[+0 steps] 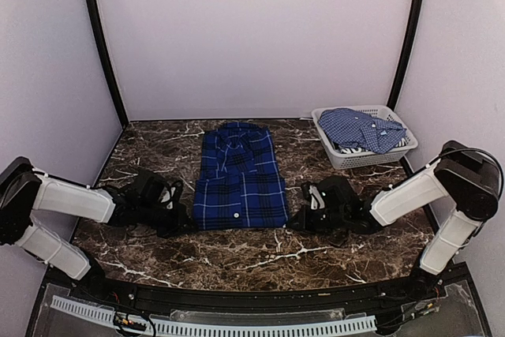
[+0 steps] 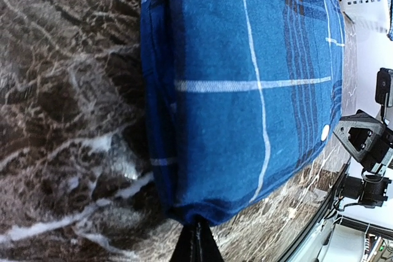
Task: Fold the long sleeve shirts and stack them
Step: Pick up the 2/3-rectangle-folded shirt from the center of the board, then fold the 2/3-rectangle-folded shirt at the center of the board.
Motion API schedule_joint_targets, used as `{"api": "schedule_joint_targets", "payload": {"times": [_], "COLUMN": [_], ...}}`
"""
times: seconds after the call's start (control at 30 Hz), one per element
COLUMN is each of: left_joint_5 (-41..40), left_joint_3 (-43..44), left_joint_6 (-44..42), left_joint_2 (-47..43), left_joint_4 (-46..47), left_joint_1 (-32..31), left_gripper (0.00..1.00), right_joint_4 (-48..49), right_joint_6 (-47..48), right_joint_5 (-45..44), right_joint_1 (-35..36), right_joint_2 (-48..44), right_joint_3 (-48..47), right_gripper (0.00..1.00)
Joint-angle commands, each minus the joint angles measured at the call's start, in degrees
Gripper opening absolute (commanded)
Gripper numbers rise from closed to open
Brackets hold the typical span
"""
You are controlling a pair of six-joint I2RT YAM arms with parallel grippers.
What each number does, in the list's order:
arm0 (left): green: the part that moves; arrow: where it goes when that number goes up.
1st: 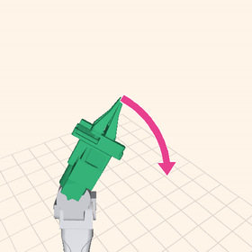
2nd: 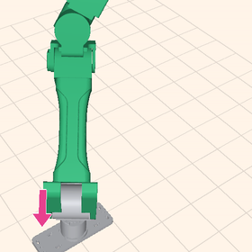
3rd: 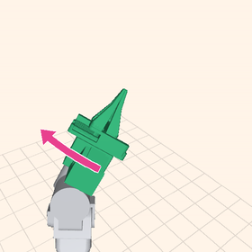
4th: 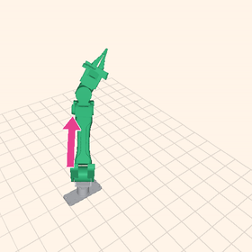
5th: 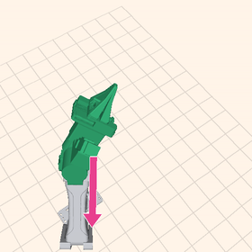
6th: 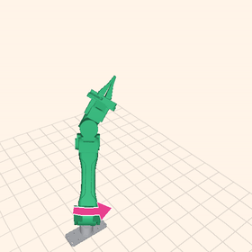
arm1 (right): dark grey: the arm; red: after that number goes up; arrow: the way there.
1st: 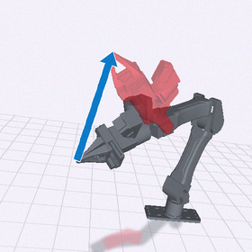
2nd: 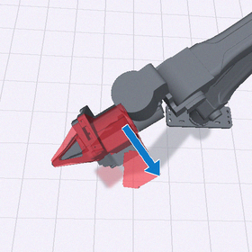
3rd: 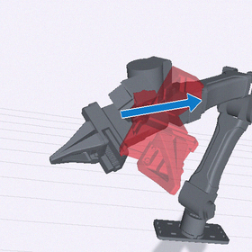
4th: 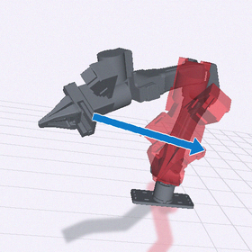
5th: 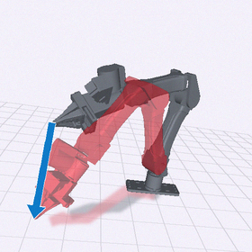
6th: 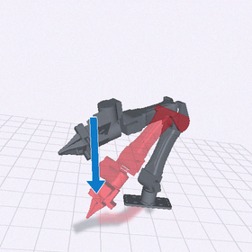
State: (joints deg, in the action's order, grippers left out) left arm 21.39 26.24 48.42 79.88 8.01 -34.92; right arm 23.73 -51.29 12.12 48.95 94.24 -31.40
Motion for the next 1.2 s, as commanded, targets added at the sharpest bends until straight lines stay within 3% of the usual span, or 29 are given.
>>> {"api": "schedule_joint_targets", "payload": {"times": [0.0, 0.53, 0.8, 0.93, 1.03, 1.17], "left_joint_5": [-1.4, -10.0, -12.8, -11.1, -4.4, 2.9], "left_joint_3": [0.5, -0.1, 10.1, 19.8, 26.2, 33.4], "left_joint_6": [-0.6, 8.1, 7.5, 1.5, -3.0, -8.1], "left_joint_2": [-4.5, -25.6, -28.6, -21.3, -12.7, 1.6], "left_joint_4": [-5.9, -25.5, -33.1, -33.6, -29.9, -22.5], "left_joint_1": [-1.1, -13.3, -17.9, -14.1, -5.5, 5.1], "left_gripper": [0.0, 0.0, 0.0, 0.0, 0.0, 0.0], "right_joint_4": [-0.5, -12.9, -25.8, -30.3, -29.4, -25.7], "right_joint_6": [1.0, -3.2, -4.3, -0.6, 4.8, 10.9], "right_joint_5": [-2.6, -13.8, -18.7, -17.2, -13.7, -5.8], "right_joint_1": [2.1, 15.2, 19.6, 14.5, 7.6, -3.7], "right_joint_2": [-3.2, -24.0, -29.4, -26.0, -20.7, -6.6], "right_joint_3": [0.5, 5.8, -3.9, -13.1, -19.5, -30.0], "right_gripper": [0.0, 0.0, 0.0, 0.0, 0.0, 0.0]}}
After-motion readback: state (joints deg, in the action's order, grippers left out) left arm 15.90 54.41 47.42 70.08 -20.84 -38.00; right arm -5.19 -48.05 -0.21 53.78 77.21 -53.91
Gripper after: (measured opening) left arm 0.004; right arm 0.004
